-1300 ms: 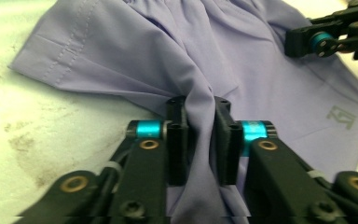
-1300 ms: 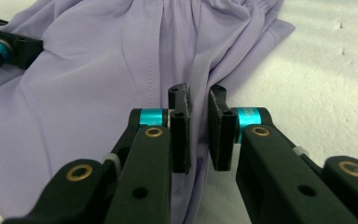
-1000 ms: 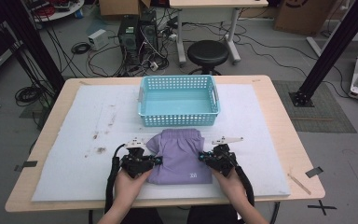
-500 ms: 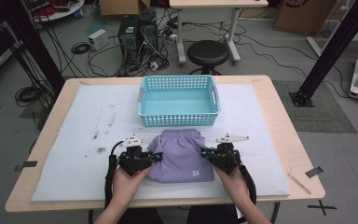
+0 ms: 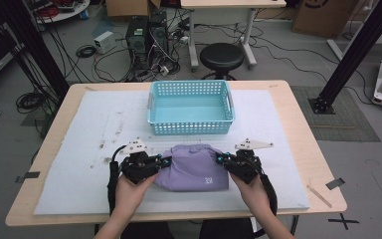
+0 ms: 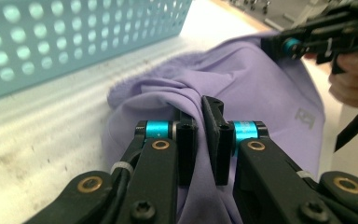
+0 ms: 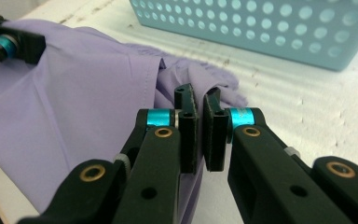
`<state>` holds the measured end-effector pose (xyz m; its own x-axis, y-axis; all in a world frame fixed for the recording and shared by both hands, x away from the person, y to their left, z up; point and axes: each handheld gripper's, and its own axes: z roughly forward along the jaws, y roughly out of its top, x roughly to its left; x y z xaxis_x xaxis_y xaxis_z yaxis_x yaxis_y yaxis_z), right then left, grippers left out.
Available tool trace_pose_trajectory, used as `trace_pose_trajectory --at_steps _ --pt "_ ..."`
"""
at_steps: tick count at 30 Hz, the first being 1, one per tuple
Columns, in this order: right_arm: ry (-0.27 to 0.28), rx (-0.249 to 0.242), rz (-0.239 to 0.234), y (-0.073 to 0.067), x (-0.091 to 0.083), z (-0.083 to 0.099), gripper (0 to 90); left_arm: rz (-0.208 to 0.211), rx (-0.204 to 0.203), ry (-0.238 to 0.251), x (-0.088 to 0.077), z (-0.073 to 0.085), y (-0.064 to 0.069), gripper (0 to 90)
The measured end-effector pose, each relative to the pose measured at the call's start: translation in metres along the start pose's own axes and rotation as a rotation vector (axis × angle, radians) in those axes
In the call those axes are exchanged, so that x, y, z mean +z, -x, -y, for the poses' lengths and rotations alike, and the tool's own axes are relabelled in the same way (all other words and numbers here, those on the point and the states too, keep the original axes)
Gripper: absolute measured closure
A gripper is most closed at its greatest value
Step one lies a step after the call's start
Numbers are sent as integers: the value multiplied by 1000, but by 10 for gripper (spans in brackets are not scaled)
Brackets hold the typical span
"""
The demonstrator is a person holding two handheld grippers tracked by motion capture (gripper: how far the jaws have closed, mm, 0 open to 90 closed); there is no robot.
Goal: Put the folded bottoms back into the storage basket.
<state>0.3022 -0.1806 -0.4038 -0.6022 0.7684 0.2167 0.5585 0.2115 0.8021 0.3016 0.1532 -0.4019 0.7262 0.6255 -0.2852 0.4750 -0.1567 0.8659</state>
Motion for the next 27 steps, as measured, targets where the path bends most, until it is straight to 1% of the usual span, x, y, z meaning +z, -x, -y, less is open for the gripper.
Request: trace_pose_trajectory --at_steps 7,11,15,20,24,27 --pt "42 1 -10 0 -8 -17 872 2 26 32 -8 -20 2 839" --pt "73 -3 -9 0 -13 -33 872 -3 45 51 -12 -36 3 839" --pt "100 -3 -3 2 -18 -51 872 -13 64 67 -14 -53 1 839" --pt "126 -11 18 4 -18 -74 872 -27 74 98 -15 -75 -5 839" --pt "136 -27 40 8 -13 -94 872 -39 80 111 -13 -92 -13 839" --pt "140 -32 52 11 -8 -107 872 -50 89 115 -10 -105 -22 840"
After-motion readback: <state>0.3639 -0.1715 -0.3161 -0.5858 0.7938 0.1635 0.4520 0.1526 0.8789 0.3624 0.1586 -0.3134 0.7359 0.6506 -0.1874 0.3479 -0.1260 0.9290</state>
